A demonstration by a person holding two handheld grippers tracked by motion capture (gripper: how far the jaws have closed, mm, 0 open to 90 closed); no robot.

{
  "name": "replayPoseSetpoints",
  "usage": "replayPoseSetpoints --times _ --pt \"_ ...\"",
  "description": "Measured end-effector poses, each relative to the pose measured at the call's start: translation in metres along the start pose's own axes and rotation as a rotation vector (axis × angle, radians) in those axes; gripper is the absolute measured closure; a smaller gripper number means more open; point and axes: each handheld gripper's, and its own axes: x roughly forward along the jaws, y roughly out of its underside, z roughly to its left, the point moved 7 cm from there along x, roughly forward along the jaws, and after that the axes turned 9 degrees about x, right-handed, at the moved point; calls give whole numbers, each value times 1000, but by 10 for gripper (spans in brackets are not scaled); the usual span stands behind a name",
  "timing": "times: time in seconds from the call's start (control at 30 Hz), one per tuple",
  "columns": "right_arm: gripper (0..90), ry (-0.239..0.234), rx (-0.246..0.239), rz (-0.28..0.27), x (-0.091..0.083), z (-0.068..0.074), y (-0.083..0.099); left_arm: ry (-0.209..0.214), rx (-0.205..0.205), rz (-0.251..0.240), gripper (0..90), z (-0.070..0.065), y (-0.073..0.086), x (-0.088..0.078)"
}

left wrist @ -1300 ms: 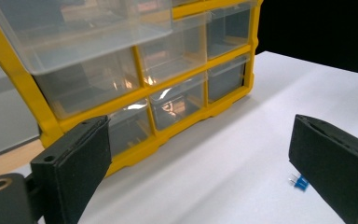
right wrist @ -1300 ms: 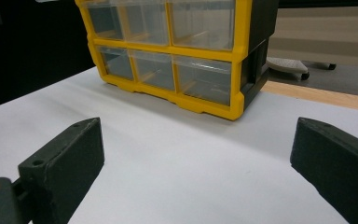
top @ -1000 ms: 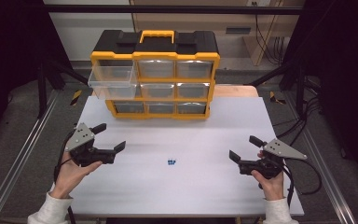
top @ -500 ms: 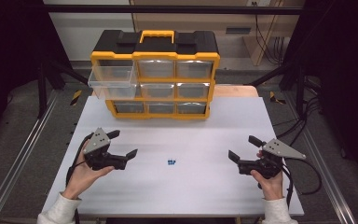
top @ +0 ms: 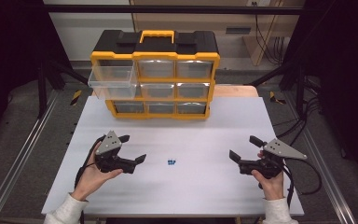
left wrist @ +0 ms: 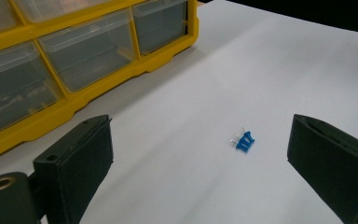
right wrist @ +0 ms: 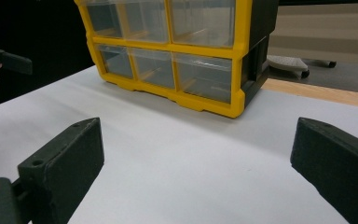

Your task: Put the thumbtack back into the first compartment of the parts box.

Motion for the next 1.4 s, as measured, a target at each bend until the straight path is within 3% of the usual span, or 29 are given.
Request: replayPoseSetpoints --times 0.47,0.67,0.83,1.0,1.13,1.4 --pt "30 9 3 4 1 -1 1 47 2 32 91 -18 -7 24" --pt "30 7 -1 4 0 -1 2 52 3 85 115 -27 -7 43" --pt "30 2 2 0 0 0 1 45 -20 100 132 -29 -6 51" --pt "29 3 2 0 -1 0 1 42 -44 148 145 -34 -1 65" --pt "29 2 2 -1 -1 0 1 35 -35 193 178 -38 4 73" --pt "29 2 2 7 0 0 2 44 -50 239 220 -43 11 83"
